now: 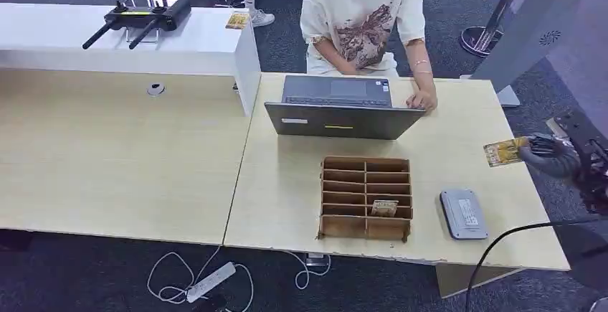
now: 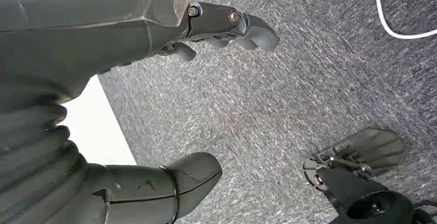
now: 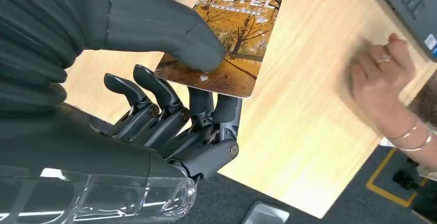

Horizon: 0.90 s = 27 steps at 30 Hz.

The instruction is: Pass the card to the sensor for recognition and then transmit it.

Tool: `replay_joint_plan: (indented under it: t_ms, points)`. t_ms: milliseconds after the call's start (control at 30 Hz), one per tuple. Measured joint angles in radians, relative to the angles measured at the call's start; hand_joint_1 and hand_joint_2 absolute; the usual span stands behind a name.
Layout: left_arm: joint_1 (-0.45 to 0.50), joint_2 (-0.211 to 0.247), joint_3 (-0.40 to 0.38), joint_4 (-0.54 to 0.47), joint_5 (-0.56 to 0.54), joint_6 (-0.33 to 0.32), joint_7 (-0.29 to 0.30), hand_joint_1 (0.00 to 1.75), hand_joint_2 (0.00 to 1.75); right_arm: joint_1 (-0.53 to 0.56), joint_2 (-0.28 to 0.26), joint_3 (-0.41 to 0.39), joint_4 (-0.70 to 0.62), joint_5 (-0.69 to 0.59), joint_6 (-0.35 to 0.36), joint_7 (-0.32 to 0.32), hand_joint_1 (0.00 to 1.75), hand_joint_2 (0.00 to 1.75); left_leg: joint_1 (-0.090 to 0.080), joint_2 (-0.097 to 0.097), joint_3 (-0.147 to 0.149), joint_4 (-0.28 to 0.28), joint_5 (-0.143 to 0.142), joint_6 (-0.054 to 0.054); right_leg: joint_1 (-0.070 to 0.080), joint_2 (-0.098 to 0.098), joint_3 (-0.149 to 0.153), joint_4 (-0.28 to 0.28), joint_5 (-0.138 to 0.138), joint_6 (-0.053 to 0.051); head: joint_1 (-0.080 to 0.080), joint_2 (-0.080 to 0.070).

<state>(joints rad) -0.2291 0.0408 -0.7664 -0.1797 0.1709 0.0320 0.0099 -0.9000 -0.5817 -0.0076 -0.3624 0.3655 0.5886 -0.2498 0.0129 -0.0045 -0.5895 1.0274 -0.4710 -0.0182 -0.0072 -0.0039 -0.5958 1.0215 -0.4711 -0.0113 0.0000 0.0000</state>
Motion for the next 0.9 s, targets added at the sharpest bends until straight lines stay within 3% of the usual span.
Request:
replay_joint_plan:
  t_ms: [467, 900]
  points:
    - [0.0, 0.0, 0.004, 0.0, -0.032, -0.013, 0.004, 0.0, 1.75, 0.154, -0.063, 0.0, -0.027, -0.07, -0.003, -0.046, 1.75, 1.75, 0.0, 0.0, 0.0, 0.0, -0.001, 0.001, 0.0, 0.0, 0.0, 0.0, 0.0, 0.0, 0.0, 0.0]
    - [0.001, 0.0, 0.013, -0.001, -0.046, -0.028, 0.0, 0.0, 1.75, 0.229, -0.067, 0.0, -0.059, -0.077, -0.031, -0.055, 1.75, 1.75, 0.0, 0.0, -0.001, 0.0, -0.001, 0.001, 0.0, 0.0, 0.0, 0.0, 0.0, 0.0, 0.0, 0.0]
